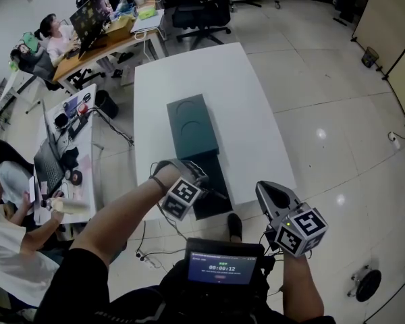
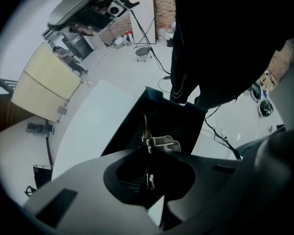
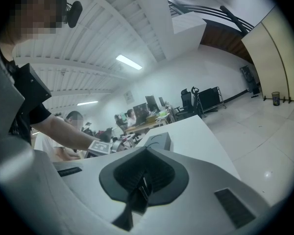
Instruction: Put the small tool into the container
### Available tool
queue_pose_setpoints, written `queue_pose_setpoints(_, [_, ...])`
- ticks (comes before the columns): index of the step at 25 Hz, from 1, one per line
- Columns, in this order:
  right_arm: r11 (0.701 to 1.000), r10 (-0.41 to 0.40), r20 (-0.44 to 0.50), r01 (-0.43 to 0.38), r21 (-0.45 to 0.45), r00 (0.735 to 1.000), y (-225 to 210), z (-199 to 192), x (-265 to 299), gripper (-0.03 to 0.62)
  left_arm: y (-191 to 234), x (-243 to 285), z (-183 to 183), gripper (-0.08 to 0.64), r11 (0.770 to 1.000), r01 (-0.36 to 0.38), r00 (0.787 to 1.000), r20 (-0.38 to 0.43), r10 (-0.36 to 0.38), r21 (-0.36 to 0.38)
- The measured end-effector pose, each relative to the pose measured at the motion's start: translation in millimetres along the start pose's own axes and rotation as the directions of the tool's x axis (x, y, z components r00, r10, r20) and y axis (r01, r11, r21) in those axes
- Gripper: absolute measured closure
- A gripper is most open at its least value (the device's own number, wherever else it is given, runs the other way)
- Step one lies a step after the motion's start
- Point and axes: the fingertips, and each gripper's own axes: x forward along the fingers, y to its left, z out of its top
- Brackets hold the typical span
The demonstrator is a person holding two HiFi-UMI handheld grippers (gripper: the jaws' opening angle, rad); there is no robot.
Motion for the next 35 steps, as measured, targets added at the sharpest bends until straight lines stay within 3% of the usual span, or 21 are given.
queue_pose_setpoints(2, [1.000, -0.001, 0.001, 0.001, -0.003, 1.000, 1, -1, 0, 0.581, -2, 8, -1, 0.514, 0.998, -0.060, 0.998, 0.009, 0.060, 0.007])
queue_pose_setpoints(4, [1.000, -0.002, -0.002, 0.002, 0.001, 1.000, 1, -4, 0, 0.581, -5, 11, -1, 0.502, 0.997, -0.075, 0.997, 0.015, 0.075, -0.027])
queue_pose_setpoints(6, [1.000, -0.002, -0.006, 0.002, 0.003, 1.000, 1, -6, -1, 0.581, -8, 2, 6, 0.497, 0.994, -0.010, 1.000, 0.021, 0.013, -0.109])
queue_pose_setpoints(8, [1.000, -0.001, -0.006, 0.001, -0.001, 1.000, 3, -5, -2, 0.581, -8, -13, 16, 0.468, 0.972, 0.091, 0.996, 0.036, -0.085, -0.217])
queue_pose_setpoints(10, [1.000, 0.001, 0.000, -0.001, -0.005, 1.000, 4, -2, 0, 0.581, -8, -12, 14, 0.462, 0.964, 0.123, 0.992, 0.016, -0.123, -0.236])
queue_pose_setpoints(14, [1.000, 0.002, 0.001, -0.002, -0.012, 1.000, 7, -2, -2, 0.581, -10, -11, 16, 0.470, 0.984, 0.059, 0.998, 0.013, -0.057, -0.170])
queue_pose_setpoints(17, [1.000, -0.001, -0.003, 0.001, -0.013, 1.000, 8, -2, -4, 0.581, -8, 2, 8, 0.496, 0.997, -0.073, 0.997, -0.004, 0.073, -0.029])
queue_pose_setpoints(20, [1.000, -0.002, -0.003, 0.002, -0.010, 1.000, 10, -3, -4, 0.581, -8, -4, 9, 0.511, 0.991, -0.104, 0.995, 0.015, 0.103, 0.088])
queue_pose_setpoints(26, [1.000, -0.004, -0.005, 0.004, -0.007, 1.000, 11, -4, -3, 0.581, -1, -9, 6, 0.525, 0.965, -0.152, 0.987, -0.019, 0.160, 0.213])
queue_pose_setpoints(31, [1.000, 0.006, -0.005, -0.006, -0.016, 1.000, 16, -2, -2, 0.581, 12, -4, 4, 0.523, 0.949, -0.226, 0.971, -0.025, 0.237, 0.217])
queue_pose_setpoints(35, [1.000, 0.004, -0.005, -0.005, -0.014, 1.000, 18, 0, -1, 0.581, 12, -7, 0, 0.520, 0.963, -0.195, 0.979, -0.028, 0.204, 0.187])
